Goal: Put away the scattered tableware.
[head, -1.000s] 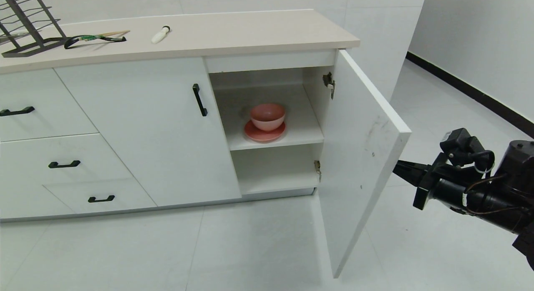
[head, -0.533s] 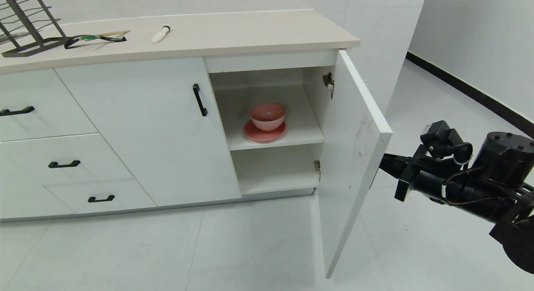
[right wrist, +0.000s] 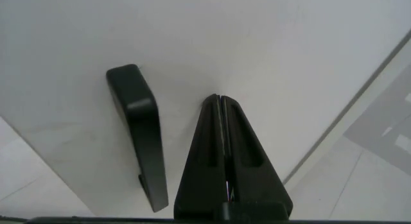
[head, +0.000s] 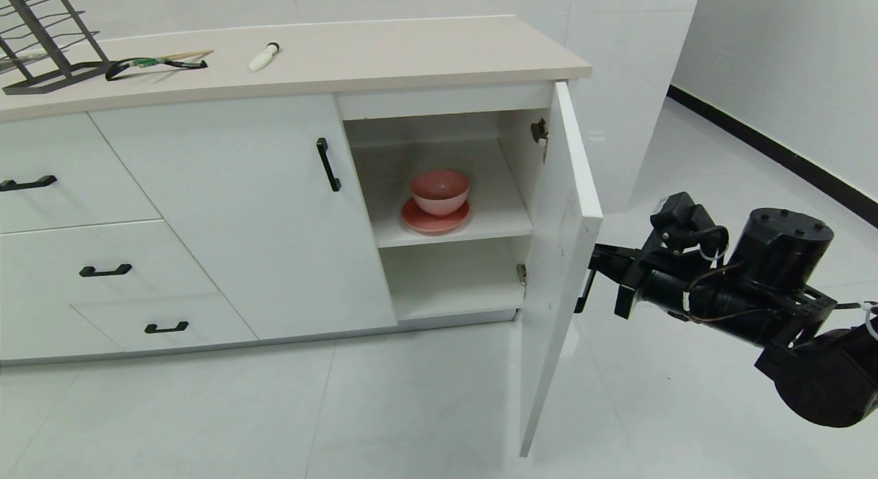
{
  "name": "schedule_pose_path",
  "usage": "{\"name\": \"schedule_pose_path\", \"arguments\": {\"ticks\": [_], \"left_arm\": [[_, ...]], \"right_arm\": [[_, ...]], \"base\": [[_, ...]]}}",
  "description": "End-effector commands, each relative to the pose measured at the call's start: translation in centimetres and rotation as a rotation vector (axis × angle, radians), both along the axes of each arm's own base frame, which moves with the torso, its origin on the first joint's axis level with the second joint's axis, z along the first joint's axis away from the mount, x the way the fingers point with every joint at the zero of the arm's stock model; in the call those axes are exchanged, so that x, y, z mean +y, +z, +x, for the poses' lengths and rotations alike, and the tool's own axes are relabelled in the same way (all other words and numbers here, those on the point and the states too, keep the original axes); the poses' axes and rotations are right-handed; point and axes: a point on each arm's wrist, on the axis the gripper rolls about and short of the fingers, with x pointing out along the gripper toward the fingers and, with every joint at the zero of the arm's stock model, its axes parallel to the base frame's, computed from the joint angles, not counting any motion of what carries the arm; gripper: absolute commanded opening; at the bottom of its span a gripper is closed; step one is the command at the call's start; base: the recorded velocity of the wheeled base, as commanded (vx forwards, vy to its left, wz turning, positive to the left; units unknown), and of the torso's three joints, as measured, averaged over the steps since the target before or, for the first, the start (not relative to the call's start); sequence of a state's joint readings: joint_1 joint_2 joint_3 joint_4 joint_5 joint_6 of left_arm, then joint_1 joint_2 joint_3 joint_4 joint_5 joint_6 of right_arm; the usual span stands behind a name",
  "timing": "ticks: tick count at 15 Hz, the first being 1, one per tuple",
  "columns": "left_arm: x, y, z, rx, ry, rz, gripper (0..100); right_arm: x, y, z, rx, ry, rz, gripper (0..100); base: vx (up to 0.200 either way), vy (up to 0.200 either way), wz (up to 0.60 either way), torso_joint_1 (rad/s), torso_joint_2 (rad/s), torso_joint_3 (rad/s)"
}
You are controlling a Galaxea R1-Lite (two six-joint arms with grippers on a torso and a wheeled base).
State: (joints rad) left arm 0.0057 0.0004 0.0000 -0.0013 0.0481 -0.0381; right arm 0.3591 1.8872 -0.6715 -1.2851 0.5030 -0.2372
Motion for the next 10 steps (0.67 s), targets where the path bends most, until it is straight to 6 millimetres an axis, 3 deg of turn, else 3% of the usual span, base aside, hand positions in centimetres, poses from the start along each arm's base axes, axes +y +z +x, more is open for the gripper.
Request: {"name": "schedule_pose_path", "arguments": {"ticks": [1,10], "left_arm": [[0.0,0.0,0.0,-0.001,0.000,0.000,100],[0.0,0.0,0.0,-0.001,0.000,0.000,100]], "right_arm": [[0.8,-0.4,0.4,0.004,0.020,-0.002,0],[4.7,-0.4,2.5,-0.042,0.098,0.018,0]], "base": [[0.000,0.000,0.00,0.000,0.00,0.000],[0.000,0.000,0.00,0.000,0.00,0.000]]}}
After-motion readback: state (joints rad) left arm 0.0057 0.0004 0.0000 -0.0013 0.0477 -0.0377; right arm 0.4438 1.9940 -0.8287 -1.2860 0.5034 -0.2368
